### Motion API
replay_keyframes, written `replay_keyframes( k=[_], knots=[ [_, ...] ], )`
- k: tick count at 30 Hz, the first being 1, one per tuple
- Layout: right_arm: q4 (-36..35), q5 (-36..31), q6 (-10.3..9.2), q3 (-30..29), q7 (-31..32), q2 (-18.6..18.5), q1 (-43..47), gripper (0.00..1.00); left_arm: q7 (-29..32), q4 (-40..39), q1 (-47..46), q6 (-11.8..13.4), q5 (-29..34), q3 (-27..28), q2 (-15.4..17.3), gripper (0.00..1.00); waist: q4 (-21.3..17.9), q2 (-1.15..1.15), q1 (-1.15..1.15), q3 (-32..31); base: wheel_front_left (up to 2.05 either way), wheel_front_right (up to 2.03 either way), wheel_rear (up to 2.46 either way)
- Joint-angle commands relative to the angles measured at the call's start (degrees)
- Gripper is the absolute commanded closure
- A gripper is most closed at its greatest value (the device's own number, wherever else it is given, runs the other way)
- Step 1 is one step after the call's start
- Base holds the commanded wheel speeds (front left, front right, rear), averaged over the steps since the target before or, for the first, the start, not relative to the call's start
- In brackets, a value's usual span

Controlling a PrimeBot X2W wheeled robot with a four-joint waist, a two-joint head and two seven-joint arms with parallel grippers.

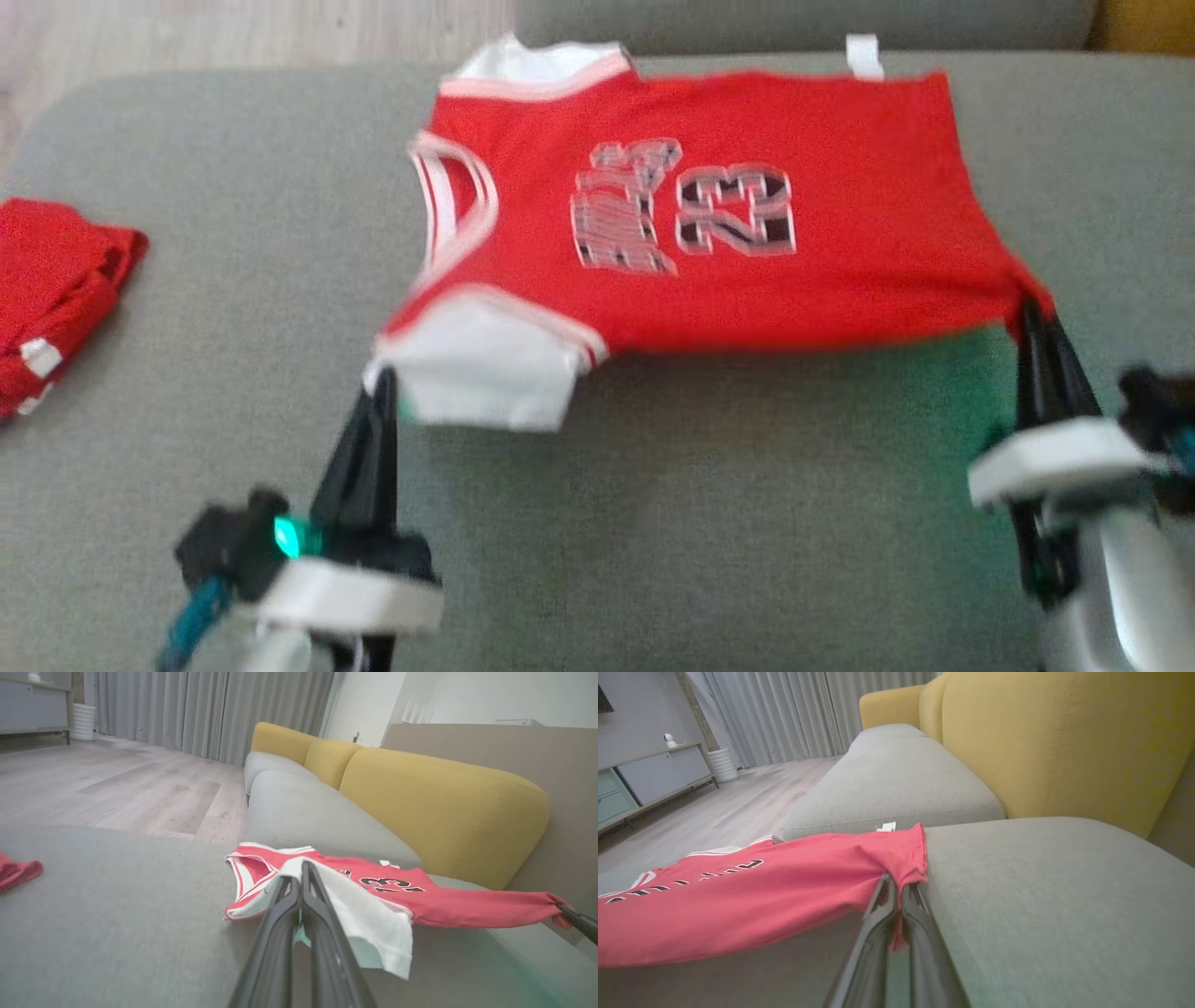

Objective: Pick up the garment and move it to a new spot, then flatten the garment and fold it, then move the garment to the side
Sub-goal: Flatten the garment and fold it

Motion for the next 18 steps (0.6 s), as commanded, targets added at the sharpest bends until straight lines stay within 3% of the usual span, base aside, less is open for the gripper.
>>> replay_keyframes(
  k=[1, 10, 18],
  knots=[
    [-7.2, 0.9, 0.44, 0.3, 2.1, 0.4, 4.1, 1.00, 0.5, -4.8, 2.0, 1.3, -0.3, 1.6, 1.9, 1.00, 0.7, -0.01, 0.02, -2.4, 0.00, 0.00, 0.00],
    [-25.4, 3.9, 0.44, 0.4, 12.7, 0.5, 21.4, 1.00, 3.0, -14.4, 14.3, 4.6, -1.0, 0.6, 4.8, 1.00, 0.9, -0.01, 0.02, -3.1, 0.00, 0.00, 0.00],
    [-26.7, 3.7, 0.44, 0.2, 20.2, 0.5, 22.9, 1.00, 5.2, -12.7, 13.4, 3.8, -2.9, -0.6, 4.1, 1.00, 0.8, -0.01, 0.02, -2.2, 0.00, 0.00, 0.00]
  ],
)
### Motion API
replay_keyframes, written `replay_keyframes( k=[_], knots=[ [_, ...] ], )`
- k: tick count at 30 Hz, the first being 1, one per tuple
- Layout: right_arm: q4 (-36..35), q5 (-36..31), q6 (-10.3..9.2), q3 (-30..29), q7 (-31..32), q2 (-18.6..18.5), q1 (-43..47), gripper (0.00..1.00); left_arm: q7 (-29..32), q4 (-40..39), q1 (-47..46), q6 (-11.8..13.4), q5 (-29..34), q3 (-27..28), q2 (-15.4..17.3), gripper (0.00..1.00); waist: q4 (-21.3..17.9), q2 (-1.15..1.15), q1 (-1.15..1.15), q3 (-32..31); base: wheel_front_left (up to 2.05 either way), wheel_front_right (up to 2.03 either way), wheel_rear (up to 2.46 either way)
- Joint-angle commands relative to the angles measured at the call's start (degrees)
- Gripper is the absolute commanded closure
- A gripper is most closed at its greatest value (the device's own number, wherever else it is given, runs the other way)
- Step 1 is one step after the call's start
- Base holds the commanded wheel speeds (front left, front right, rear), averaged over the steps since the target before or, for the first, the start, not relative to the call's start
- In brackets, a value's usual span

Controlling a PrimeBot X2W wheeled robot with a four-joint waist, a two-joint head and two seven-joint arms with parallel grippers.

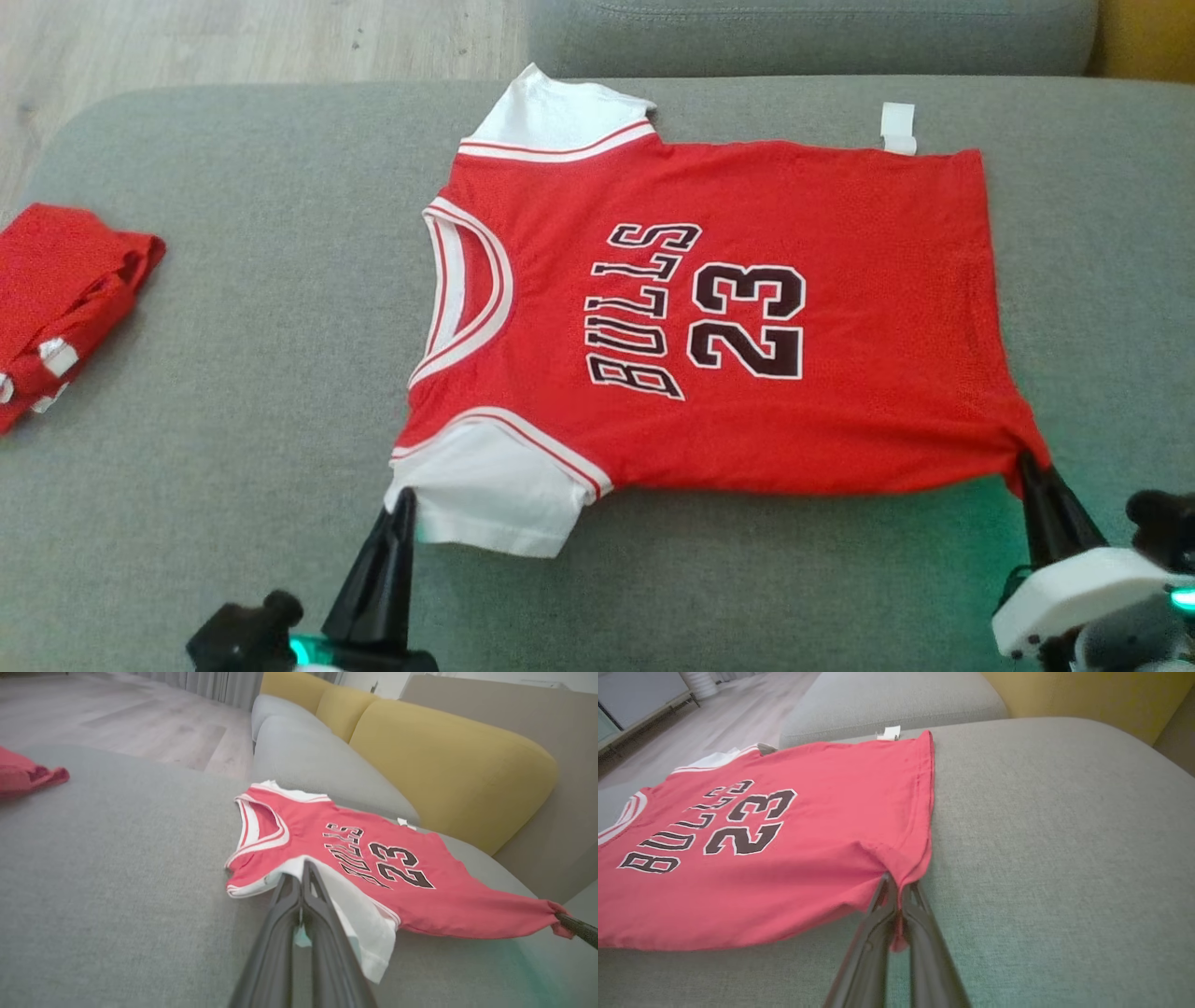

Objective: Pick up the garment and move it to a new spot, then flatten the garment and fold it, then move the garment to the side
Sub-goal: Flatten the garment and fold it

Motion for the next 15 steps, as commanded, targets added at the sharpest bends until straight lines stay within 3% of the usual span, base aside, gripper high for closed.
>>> replay_keyframes(
  k=[1, 15],
  knots=[
    [-1.3, -0.4, 0.44, 1.1, 0.5, -0.5, -2.4, 1.00, 0.2, -0.9, -3.7, -0.5, -0.3, 1.3, 0.3, 1.00, 0.0, -0.01, 0.00, 0.3, 0.00, 0.00, 0.00],
    [7.0, -1.1, 0.44, -0.3, 9.6, -0.5, -12.9, 1.00, 7.5, 13.3, -24.6, -7.1, 0.5, -1.5, -1.2, 1.00, -0.2, -0.01, 0.00, 1.5, 0.00, 0.00, 0.00]
  ],
)
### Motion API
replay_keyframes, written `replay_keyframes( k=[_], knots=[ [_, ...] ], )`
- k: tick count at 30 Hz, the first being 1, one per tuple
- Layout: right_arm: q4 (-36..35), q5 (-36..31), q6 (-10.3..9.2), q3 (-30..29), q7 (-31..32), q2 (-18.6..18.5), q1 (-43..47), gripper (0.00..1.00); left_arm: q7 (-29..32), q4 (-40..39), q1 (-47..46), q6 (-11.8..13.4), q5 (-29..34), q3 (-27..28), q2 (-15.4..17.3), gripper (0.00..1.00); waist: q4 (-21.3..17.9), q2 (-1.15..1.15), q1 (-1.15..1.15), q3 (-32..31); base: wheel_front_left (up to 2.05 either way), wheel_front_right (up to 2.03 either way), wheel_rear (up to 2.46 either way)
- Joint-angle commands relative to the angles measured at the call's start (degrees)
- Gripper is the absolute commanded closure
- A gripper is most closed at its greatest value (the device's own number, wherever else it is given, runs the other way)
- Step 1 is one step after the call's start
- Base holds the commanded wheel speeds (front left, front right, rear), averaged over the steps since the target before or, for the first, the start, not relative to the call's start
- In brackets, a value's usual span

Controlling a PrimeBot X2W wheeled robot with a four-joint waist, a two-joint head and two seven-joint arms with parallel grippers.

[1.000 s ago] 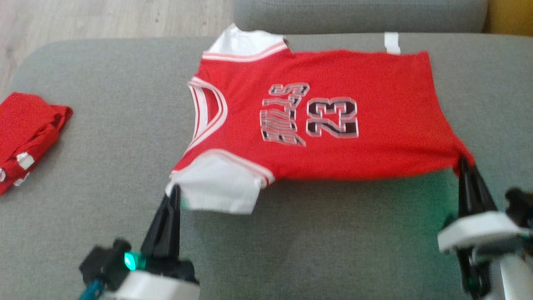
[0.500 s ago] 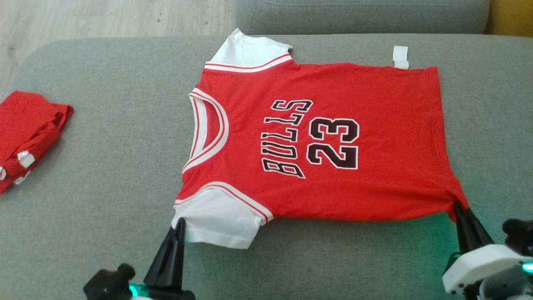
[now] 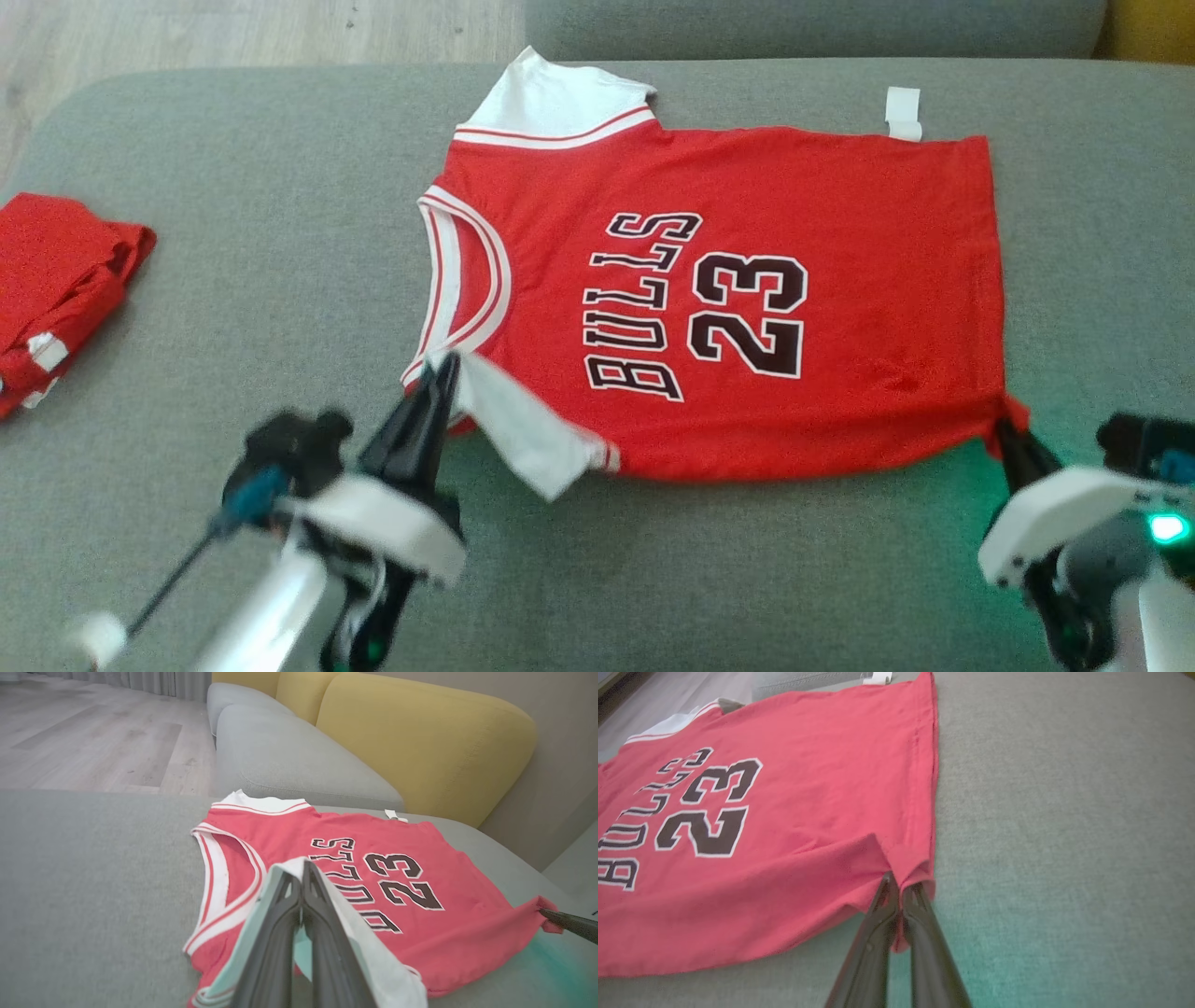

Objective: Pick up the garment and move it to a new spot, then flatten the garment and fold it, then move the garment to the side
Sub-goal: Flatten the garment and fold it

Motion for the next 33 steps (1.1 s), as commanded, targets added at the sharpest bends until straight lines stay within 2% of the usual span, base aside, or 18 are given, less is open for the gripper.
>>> replay_keyframes(
  k=[1, 7, 12, 24, 25, 26, 27, 31, 32, 33],
  knots=[
    [-1.0, -0.7, 0.44, 0.7, 0.2, -0.5, -4.1, 1.00, 0.2, -0.3, -5.1, -0.7, 0.6, 1.9, 0.1, 1.00, -0.1, 0.00, 0.00, 0.1, 0.00, 0.00, 0.00],
    [4.8, -1.6, 0.44, -0.3, 0.8, -0.5, -11.7, 1.00, -0.2, 10.6, -16.4, -2.2, 0.8, 2.4, -3.3, 1.00, -0.8, 0.00, 0.00, 0.8, 0.00, 0.00, 0.00],
    [10.4, -1.8, 0.44, -0.1, 0.2, -0.5, -16.7, 1.00, -2.2, 19.0, -22.4, -3.3, 1.5, 2.4, -5.0, 1.00, -1.9, 0.00, 0.00, 1.7, 0.00, 0.00, 0.00],
    [18.0, -1.3, 0.44, 0.5, -4.4, -0.5, -22.8, 1.00, -8.5, 28.6, -28.3, -4.3, 2.2, 3.1, -6.5, 1.00, -3.0, 0.00, 0.00, 3.3, 0.00, 0.00, 0.00],
    [18.4, -1.3, 0.44, 0.4, -5.2, -0.5, -23.2, 0.87, -9.0, 29.1, -28.6, -4.3, 2.3, 3.1, -6.6, 1.00, -3.1, 0.00, 0.00, 3.4, 0.00, 0.00, 0.00],
    [18.7, -1.3, 0.44, 0.5, -6.0, -0.5, -23.7, 0.56, -9.5, 29.7, -28.9, -4.4, 2.3, 3.0, -6.7, 1.00, -3.1, 0.00, 0.00, 3.4, 0.00, 0.00, 0.00],
    [19.0, -1.3, 0.44, 0.6, -6.7, -0.5, -24.0, 0.00, -9.9, 30.1, -29.2, -4.5, 2.4, 3.0, -6.9, 1.00, -3.1, 0.00, 0.00, 3.5, 0.00, 0.00, 0.00],
    [19.8, -0.7, 0.44, 1.8, -9.8, -0.5, -24.9, 0.00, -11.7, 31.9, -30.0, -4.8, 2.5, 3.1, -7.5, 0.99, -3.2, 0.00, 0.00, 3.5, 0.00, 0.00, 0.00],
    [20.0, -0.6, 0.44, 2.0, -10.4, -0.5, -25.0, 0.00, -12.1, 32.2, -30.1, -4.9, 2.6, 3.2, -7.6, 0.33, -3.2, 0.00, 0.00, 3.4, 0.00, 0.00, 0.00],
    [20.1, -0.6, 0.44, 2.1, -11.0, -0.5, -25.0, 0.00, -12.5, 32.5, -30.2, -4.9, 2.7, 3.2, -7.8, 0.00, -3.2, 0.00, 0.00, 3.4, 0.00, 0.00, 0.00]
  ],
)
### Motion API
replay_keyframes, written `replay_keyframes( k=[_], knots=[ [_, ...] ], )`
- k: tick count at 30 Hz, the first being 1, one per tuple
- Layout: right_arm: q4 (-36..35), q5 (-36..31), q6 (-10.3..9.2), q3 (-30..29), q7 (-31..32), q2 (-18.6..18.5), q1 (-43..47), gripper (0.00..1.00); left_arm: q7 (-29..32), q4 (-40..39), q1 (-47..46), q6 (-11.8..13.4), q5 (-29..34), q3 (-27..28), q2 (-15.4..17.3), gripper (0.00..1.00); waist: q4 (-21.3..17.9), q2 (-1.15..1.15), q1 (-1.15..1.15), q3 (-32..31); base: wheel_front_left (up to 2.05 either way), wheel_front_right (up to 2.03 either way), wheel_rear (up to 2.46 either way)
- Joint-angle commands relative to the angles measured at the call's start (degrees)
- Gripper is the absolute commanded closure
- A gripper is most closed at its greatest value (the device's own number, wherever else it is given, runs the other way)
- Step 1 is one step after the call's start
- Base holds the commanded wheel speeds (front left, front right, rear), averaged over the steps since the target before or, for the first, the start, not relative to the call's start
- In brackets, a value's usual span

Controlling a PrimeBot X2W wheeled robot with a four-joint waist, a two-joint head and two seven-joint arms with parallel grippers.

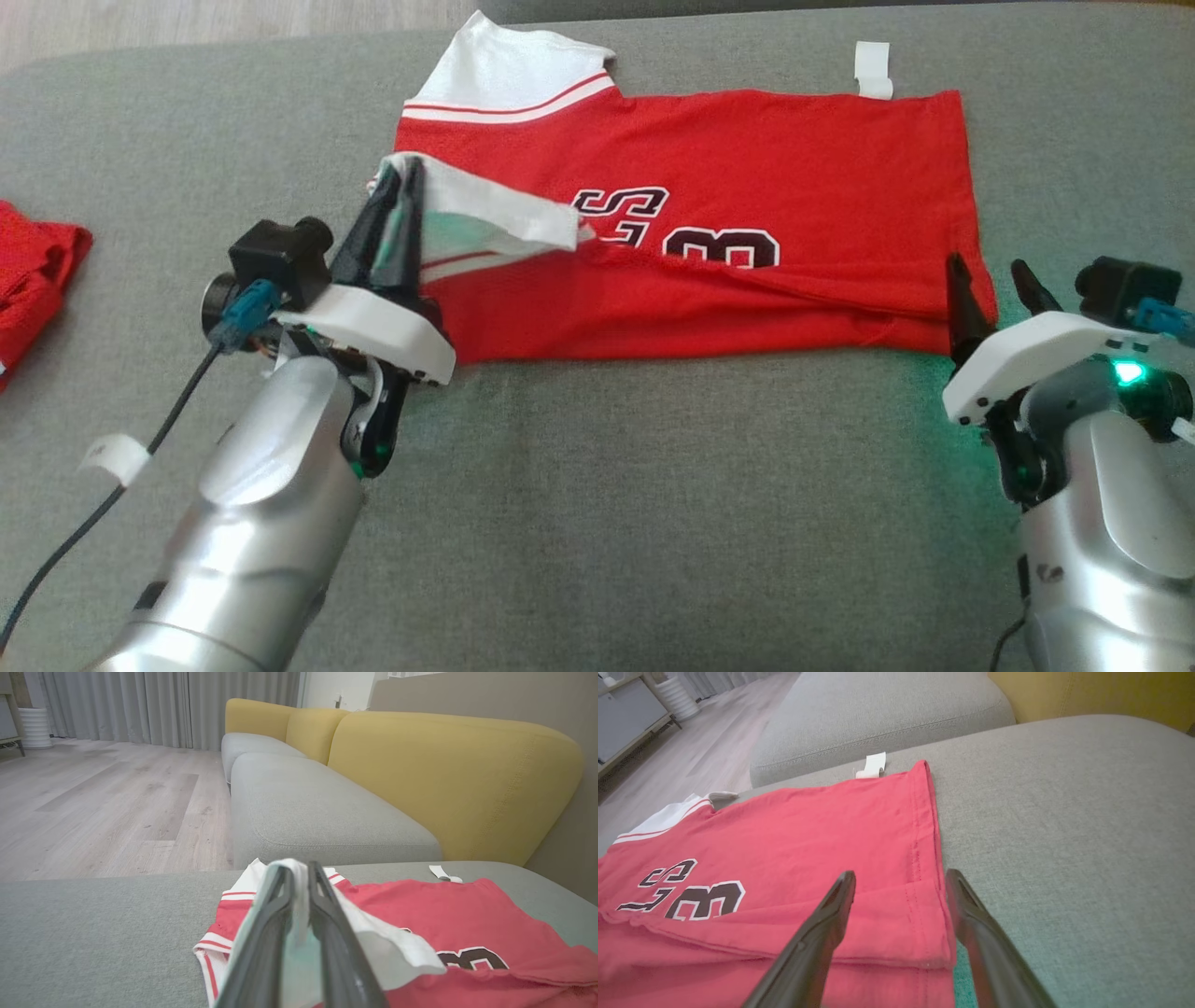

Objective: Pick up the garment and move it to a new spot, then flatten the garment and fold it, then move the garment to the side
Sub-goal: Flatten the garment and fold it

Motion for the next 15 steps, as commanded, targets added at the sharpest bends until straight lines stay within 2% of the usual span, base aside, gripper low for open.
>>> replay_keyframes(
  k=[1, 7, 15],
  knots=[
    [-1.6, 0.1, 0.44, 1.6, -1.4, -0.3, -2.0, 0.00, -1.0, -1.1, -3.1, -0.3, 0.6, 2.6, 0.8, 0.00, 0.0, 0.00, 0.00, -0.2, 0.00, 0.00, 0.00],
    [-3.8, 0.7, 0.44, 2.1, -4.8, -0.3, -0.2, 0.00, -2.0, -1.3, -1.7, -0.7, 0.9, 3.2, 0.3, 0.00, 0.1, 0.00, 0.00, -1.2, 0.00, 0.00, 0.00],
    [-12.9, 0.1, 0.44, 1.9, -6.8, -0.3, 7.3, 0.00, -1.4, -7.0, 7.2, -0.7, -1.1, 2.9, -0.1, 0.00, 1.0, 0.00, 0.00, -2.7, 0.00, 0.00, 0.00]
  ],
)
